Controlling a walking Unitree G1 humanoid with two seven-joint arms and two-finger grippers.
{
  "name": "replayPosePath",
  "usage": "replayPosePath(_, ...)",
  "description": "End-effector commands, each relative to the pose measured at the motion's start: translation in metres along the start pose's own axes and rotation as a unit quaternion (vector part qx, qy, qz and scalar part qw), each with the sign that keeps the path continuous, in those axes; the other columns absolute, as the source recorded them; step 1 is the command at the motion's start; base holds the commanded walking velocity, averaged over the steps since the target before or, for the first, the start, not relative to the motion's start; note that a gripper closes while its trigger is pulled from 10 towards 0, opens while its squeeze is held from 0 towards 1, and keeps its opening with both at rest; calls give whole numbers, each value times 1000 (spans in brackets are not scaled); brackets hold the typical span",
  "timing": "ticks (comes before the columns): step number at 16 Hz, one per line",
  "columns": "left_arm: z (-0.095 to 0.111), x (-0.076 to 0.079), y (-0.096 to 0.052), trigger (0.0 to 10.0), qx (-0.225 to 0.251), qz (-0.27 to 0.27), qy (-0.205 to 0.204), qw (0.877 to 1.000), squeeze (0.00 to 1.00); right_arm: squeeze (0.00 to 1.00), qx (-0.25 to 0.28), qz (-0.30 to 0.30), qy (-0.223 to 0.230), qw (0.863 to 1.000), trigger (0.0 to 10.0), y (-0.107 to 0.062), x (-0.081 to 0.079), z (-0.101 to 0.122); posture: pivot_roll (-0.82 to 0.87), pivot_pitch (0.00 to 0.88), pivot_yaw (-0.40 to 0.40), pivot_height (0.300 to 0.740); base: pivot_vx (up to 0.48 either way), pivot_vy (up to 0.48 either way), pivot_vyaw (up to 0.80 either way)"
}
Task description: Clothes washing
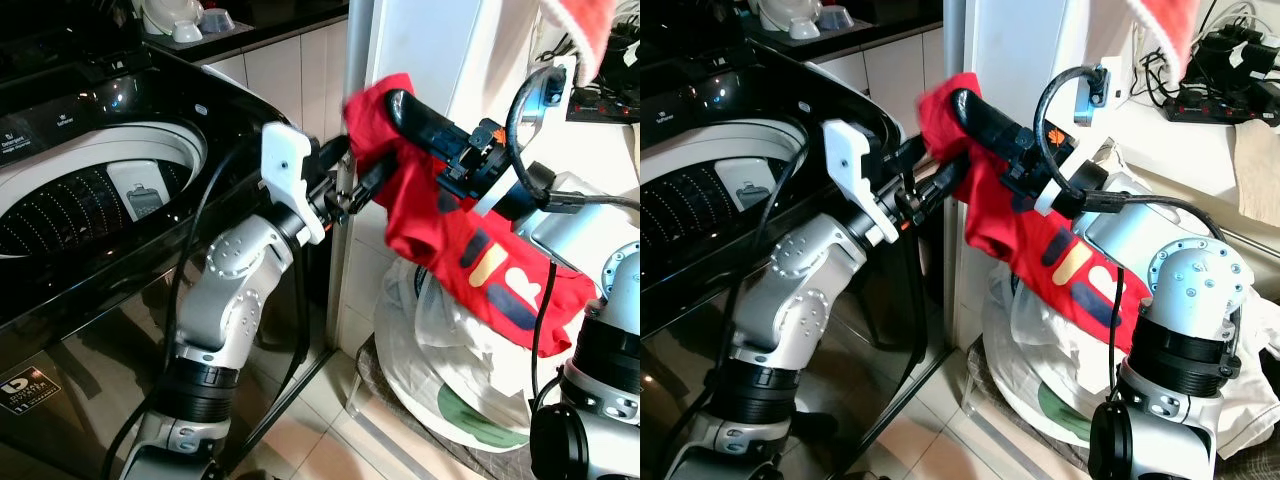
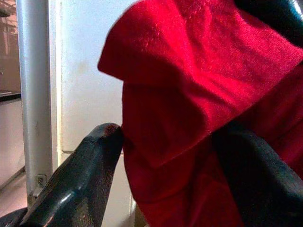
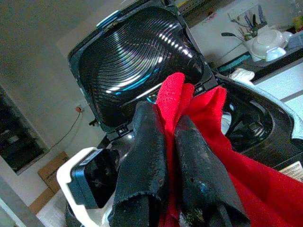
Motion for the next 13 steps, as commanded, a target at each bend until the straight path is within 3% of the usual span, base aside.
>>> replayPosePath(1, 0, 3, 1, 10000, 3, -12, -11, 1000, 0, 0, 14, 19, -9, 1000, 0, 0, -9, 8, -39, 0, 17, 740, 0, 0, 0)
replayPosePath(3, -2, 15, -2, 10000, 0, -61, -58, 996, 0, 0, 16, 19, -3, 1000, 0, -1, -11, 7, -39, 0, 21, 740, 0, 0, 0)
replayPosePath(4, -1, 21, -3, 8471, 6, -82, -84, 993, 0, 0, 16, 19, -1, 1000, 0, -1, -11, 6, -39, 0, 21, 740, 0, 0, 0)
replayPosePath(5, 0, 23, -4, 8196, 11, -91, -93, 991, 0, 0, 15, 18, 1, 1000, 0, 0, -11, 6, -39, 0, 21, 740, 0, 0, 0)
replayPosePath(7, -1, 32, -7, 0, 14, -125, -125, 984, 0, 0, 12, 18, 3, 1000, 0, 0, -12, 4, -40, 0, 27, 740, 0, 0, 0)
replayPosePath(13, -8, 43, -11, 0, -10, -165, -139, 976, 0, 0, 8, 17, 5, 1000, 0, 0, -13, 2, -43, 0, 30, 740, 0, 0, 0)
Point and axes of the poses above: a point about 5 cm out from each wrist's last joint towards the gripper, its own y axis pointing out of the wrist towards the gripper, its own z axis along the axis of the wrist's last joint, x = y × z, the point moved 2 cm from there along y, pointing out of the wrist towards the gripper, and after that the axes turned 14 degrees about -y, right-handed, at the moved point
